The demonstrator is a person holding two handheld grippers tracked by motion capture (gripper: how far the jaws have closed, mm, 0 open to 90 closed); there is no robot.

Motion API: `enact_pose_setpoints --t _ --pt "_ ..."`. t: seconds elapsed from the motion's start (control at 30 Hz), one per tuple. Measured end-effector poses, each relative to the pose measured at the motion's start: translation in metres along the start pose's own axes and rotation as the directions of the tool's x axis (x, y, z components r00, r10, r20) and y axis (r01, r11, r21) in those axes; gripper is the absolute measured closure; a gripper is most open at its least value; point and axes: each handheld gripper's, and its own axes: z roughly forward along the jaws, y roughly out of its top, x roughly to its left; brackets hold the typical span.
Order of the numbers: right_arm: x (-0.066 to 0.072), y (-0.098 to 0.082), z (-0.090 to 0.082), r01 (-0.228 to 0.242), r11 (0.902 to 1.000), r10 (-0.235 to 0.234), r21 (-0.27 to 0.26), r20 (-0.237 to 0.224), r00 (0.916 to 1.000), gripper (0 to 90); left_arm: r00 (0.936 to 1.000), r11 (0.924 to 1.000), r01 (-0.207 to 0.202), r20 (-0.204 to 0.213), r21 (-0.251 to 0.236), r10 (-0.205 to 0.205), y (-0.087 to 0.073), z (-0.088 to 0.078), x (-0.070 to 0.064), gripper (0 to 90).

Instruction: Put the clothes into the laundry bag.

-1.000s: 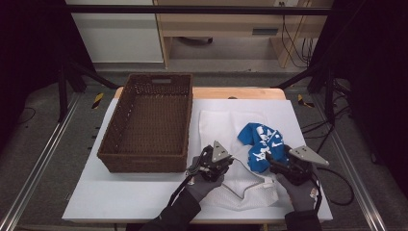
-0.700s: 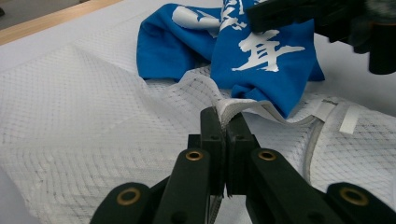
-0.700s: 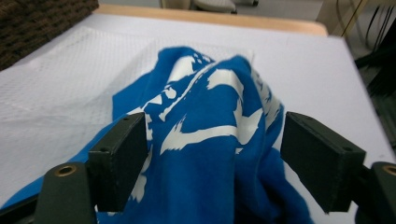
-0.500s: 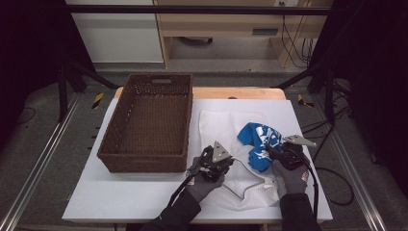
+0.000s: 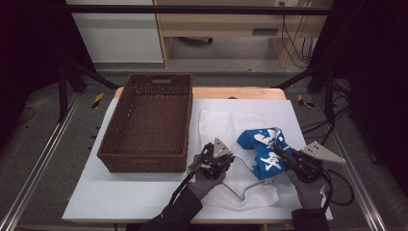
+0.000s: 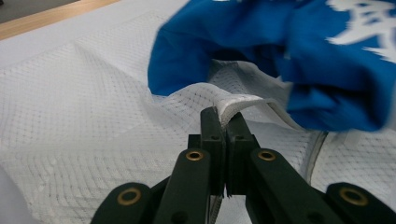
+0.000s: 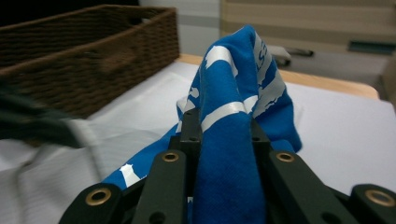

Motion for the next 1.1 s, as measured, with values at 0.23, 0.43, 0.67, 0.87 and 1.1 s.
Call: enact_pose_setpoints --t 0.23,0.43,0.67,0.87,1.1 --pt "0.031 -0.004 -0.01 0.045 0.999 -0.045 -0.004 -0.126 0.991 75.8 0.9997 0.9997 0.024 0.001 -0.002 -0.024 0.003 0.002 0.002 88.4" --pt "0.061 -0.01 0.0 0.114 0.9932 -0.106 0.025 -0.223 0.9691 75.7 0.9989 0.9989 0.047 0.002 0.0 -0.047 0.004 0.002 0.005 88.4" --pt "0.085 -0.029 0.025 0.174 0.9763 -0.129 0.128 -0.302 0.9446 75.7 0.9984 0.9984 0.056 0.007 0.0 -0.056 0.004 0.002 0.005 88.4" --pt "0.092 -0.043 0.054 0.196 0.9442 -0.122 0.265 -0.273 0.9542 75.5 0.9993 0.9993 0.033 0.019 -0.014 -0.033 0.007 -0.001 -0.002 88.4" --pt "0.091 -0.049 0.076 0.164 0.9356 -0.114 0.312 -0.173 0.9783 71.2 1.0 0.9999 -0.001 0.007 -0.012 0.001 0.003 -0.003 -0.009 88.4"
